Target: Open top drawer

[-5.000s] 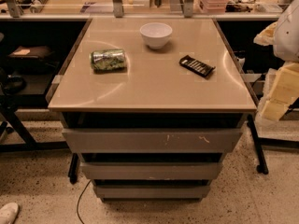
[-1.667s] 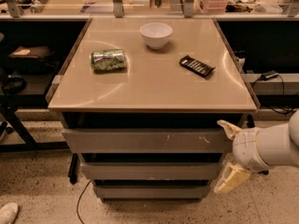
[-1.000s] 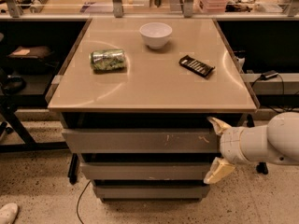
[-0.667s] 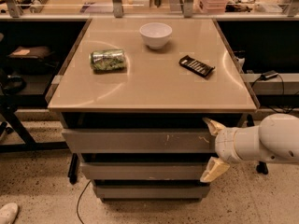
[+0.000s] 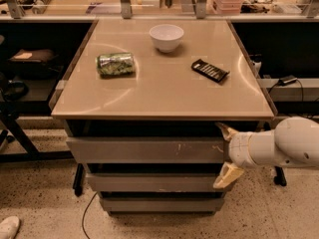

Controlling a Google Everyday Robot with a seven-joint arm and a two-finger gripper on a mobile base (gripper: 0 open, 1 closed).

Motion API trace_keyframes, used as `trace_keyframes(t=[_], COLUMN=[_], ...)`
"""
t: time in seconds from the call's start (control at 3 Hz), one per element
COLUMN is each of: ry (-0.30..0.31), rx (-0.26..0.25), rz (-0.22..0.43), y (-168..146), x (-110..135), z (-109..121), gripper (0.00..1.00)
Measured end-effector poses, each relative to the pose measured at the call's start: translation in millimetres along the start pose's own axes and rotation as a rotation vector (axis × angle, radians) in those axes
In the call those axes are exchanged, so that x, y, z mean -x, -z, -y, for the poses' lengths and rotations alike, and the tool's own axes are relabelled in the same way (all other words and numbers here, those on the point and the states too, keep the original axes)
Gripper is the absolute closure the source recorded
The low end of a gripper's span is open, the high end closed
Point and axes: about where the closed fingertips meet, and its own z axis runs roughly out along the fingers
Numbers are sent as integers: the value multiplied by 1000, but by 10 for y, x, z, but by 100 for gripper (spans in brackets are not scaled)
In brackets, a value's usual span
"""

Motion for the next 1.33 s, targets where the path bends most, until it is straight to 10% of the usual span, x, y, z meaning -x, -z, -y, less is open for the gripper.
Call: trace_keyframes(t=[1.33], ry=[-91], rx=[45], rz=[47], y=[-127], x=[-370], z=[75], gripper=[11])
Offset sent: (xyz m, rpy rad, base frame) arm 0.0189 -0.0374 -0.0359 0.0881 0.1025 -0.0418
